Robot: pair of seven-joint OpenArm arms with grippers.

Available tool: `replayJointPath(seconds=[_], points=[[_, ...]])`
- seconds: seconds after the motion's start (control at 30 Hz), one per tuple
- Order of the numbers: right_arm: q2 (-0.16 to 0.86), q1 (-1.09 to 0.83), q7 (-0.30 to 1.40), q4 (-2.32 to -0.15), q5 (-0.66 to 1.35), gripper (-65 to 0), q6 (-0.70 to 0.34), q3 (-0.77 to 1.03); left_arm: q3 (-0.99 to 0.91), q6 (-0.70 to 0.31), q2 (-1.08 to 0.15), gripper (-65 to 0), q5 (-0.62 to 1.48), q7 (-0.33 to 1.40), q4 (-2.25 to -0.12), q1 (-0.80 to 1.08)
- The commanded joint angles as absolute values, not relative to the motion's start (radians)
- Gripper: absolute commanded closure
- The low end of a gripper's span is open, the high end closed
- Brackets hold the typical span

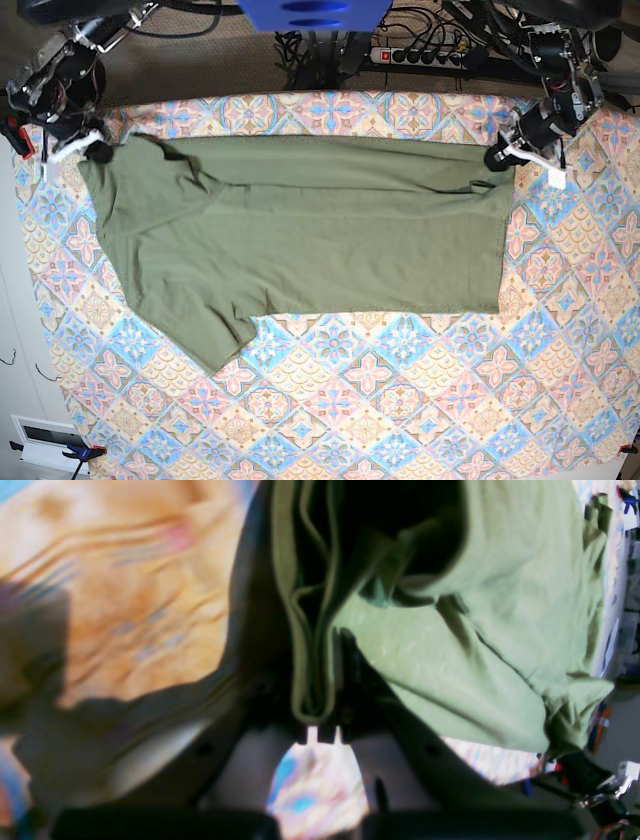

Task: Layout the t-shirt on the table in an organized manner, then fold the t-shirt properly
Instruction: 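Drag the shirt edge toward the robot base with both grippers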

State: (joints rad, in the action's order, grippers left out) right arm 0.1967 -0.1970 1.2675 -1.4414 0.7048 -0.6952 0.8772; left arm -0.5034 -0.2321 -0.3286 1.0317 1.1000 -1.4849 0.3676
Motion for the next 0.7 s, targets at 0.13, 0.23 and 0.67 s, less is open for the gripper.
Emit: replayJointPath(seconds=[0.13,0.23,0.67], points=[[0.219,-0.277,1.251,-1.529,0.746,-5.2,-0.698,0.885,-0.51,-0.226,-0.381,0.0,1.089,1.092,-1.5,0.441],[0.206,-0.298,1.25,-1.563,0.746,-5.2,-0.698,0.881,-0.51,-0.228,-0.384,0.0,1.089,1.09,-1.5,0.466],[0.185,-0.331,1.245,-1.635,0.746,-5.5,-0.698,0.895,-0.509,-0.223,-0.386,-0.2,1.075,1.092,-1.695,0.544]])
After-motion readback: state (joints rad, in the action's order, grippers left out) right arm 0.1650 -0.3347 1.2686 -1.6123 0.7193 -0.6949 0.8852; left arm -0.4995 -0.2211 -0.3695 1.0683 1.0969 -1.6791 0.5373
